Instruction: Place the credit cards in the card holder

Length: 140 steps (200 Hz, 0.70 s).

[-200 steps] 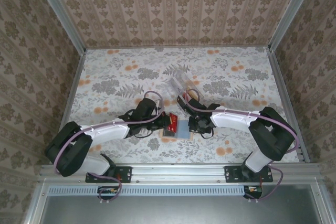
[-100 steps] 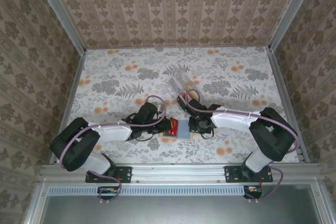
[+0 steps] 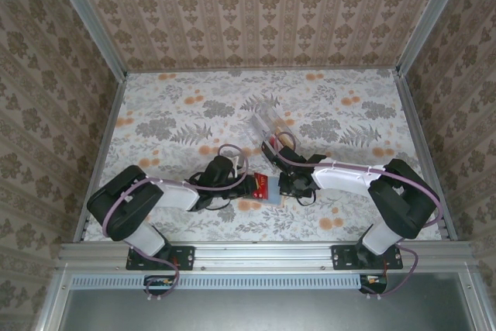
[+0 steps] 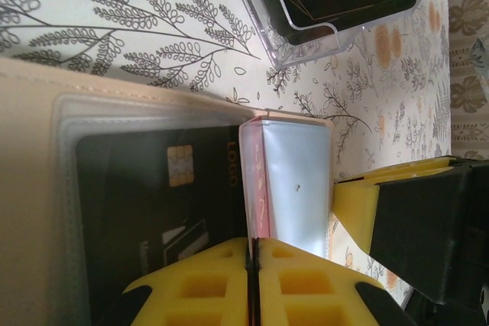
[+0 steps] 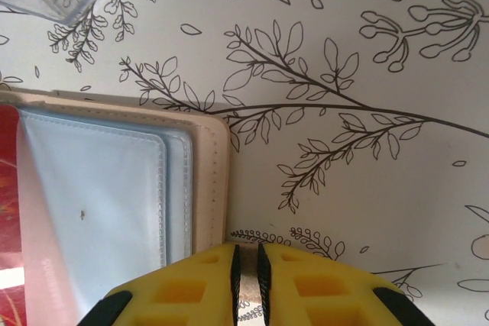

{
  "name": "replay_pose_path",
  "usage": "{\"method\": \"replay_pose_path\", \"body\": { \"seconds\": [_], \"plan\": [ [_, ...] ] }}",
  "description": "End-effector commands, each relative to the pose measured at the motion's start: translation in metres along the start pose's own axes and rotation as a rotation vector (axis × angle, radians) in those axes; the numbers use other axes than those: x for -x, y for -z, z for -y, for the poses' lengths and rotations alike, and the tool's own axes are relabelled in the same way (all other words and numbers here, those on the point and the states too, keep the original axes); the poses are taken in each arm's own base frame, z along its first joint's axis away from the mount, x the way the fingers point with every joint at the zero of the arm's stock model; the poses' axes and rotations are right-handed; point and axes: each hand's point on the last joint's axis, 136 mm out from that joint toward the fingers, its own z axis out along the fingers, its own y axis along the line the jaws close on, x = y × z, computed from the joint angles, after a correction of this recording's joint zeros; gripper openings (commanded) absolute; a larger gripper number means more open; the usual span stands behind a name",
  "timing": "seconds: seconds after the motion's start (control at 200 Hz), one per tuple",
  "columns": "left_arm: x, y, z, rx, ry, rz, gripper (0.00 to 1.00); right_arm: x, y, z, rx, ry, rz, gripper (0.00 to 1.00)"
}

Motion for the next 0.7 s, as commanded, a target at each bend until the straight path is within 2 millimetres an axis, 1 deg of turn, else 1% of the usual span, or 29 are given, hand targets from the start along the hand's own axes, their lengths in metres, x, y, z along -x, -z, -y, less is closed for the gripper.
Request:
{"method": "replay_pose_path", "body": {
  "seconds": [0.0, 0.1, 0.325, 0.55, 0.695],
  "plan": [
    [-0.015, -0.004, -0.006, 0.007, 0.013, -0.044, 0.1, -0.01, -0.013, 0.01, -0.023, -0.018, -0.037, 0.19],
    [-0.018, -0.002, -0.006, 0.015, 0.004, -0.059, 0.1, -0.01, -0.014, 0.009, -0.024, -0.019, -0.04, 0.19],
    [-0.021, 0.007, -0.014, 0.088, -0.003, -0.075, 0.1, -0.009, -0.013, 0.009, -0.025, -0.02, -0.037, 0.19],
    [-0.023, 0.009, -0.021, 0.146, -0.011, -0.106, 0.1, -0.009, -0.013, 0.007, -0.022, -0.019, -0.039, 0.19],
    [-0.022, 0.008, -0.017, 0.155, -0.036, -0.124, 0.1, -0.008, -0.013, 0.006, -0.019, -0.02, -0.04, 0.19]
  ]
}}
